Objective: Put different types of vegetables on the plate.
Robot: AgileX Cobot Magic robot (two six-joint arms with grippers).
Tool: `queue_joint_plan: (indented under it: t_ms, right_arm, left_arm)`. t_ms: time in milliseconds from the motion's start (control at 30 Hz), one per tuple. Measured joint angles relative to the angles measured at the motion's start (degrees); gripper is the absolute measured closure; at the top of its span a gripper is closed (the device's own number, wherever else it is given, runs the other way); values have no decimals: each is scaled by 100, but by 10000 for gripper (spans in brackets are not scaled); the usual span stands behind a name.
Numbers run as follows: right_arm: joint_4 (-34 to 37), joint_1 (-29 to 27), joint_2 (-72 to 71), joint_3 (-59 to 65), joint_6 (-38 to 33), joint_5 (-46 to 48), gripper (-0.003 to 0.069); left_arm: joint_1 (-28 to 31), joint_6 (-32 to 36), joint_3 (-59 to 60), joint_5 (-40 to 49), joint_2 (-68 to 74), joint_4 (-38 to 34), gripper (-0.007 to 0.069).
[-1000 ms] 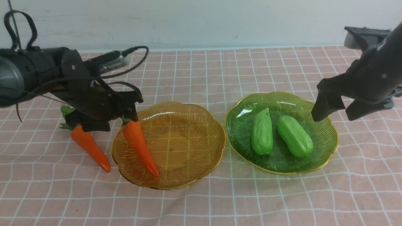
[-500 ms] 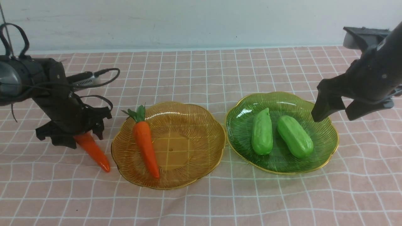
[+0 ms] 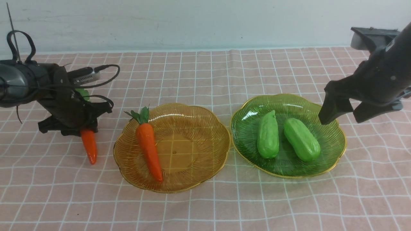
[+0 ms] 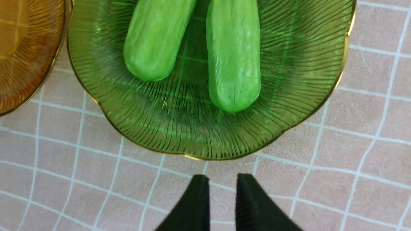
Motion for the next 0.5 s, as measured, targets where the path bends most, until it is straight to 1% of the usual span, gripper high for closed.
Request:
queue_joint_plan:
  t_ms: [33, 100, 233, 300, 367, 467, 500]
  right_arm:
    - [-21, 0, -246, 189, 0, 6, 630]
    - [-74, 0, -780, 494, 0, 24, 662]
    - [-194, 0, -1683, 814, 0, 71, 673]
    - [-239, 0, -2163, 842, 0, 77, 674]
    - [-279, 0, -2689, 889, 0, 77, 674]
    - [-331, 0, -3516, 1088, 0, 90, 674]
    - [-343, 0, -3785, 1198, 0, 99, 674]
  left_arm:
    - [-156, 40, 0, -109, 149, -79, 405]
    - [-408, 71, 0, -378, 452, -108, 405]
    - [-683, 71, 0, -823, 1056, -102, 399]
    - [-700, 71, 0, -936, 1172, -92, 374]
    - [-700, 71, 0, -968, 1194, -78, 330]
    - [-700, 40, -102, -919, 1194, -65, 171]
    - [-694, -24, -245, -815, 1194, -58, 146]
